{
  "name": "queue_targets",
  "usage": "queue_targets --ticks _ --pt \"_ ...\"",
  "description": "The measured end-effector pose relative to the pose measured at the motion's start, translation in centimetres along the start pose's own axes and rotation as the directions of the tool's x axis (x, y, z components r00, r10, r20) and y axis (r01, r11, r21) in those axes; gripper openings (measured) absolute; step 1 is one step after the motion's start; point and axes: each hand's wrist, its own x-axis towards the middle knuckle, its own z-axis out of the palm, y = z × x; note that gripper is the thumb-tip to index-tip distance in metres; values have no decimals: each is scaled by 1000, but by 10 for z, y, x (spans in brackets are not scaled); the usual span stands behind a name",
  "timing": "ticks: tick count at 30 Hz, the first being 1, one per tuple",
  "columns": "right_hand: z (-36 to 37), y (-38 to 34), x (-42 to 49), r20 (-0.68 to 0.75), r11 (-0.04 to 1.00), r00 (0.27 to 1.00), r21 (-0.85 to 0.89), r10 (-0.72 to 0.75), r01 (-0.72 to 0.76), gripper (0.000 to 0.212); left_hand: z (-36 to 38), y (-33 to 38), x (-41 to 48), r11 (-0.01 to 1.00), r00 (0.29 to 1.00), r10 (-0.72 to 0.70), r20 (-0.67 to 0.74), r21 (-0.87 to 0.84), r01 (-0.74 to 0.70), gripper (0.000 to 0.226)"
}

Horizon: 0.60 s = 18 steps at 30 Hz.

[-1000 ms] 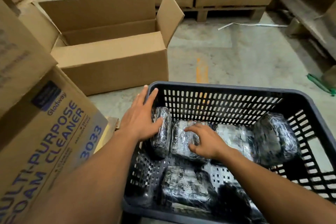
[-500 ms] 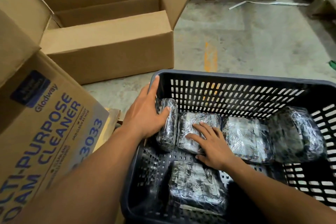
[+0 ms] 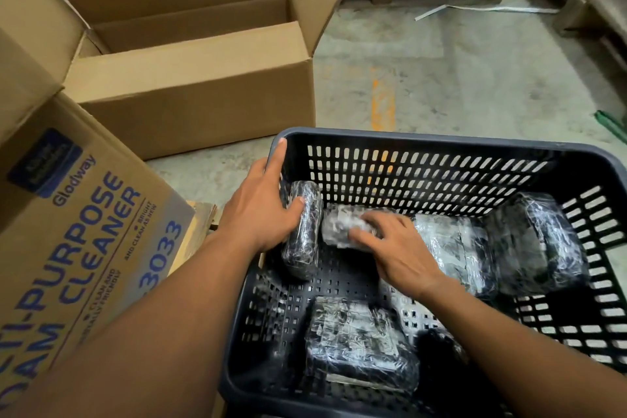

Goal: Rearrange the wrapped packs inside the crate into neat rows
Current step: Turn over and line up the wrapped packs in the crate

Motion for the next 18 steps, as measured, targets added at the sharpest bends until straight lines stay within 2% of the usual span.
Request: queue_targets --ticks 2,3,6,8,11,13,16,18 --pt "-15 6 17 -74 995 993 29 94 -93 38 0 1 -1 1000 1000 -1 -2 14 1 99" --pt "-23 10 24 -64 996 994 4 92 -92 39 0 2 -1 1000 1000 -1 -3 21 1 99" --pt "-34 22 27 118 994 989 -72 89 -81 56 -1 2 0 999 1000 -1 4 42 0 99" --pt "-34 24 23 166 990 976 -31 142 -138 69 -1 1 0 997 1000 -3 7 78 3 99" --pt "-40 23 30 136 971 976 146 172 -191 73 0 3 0 977 1000 12 -14 214 -8 98" --pt "-52 26 37 144 915 967 320 210 -246 71 1 5 -1 954 997 62 -41 297 -47 97" --pt "-80 30 41 220 733 953 609 209 -302 65 1 8 -3 905 976 212 -57 389 -174 92" --pt "-102 34 40 255 630 950 712 181 -311 58 2 14 -3 877 959 282 -21 411 -249 90"
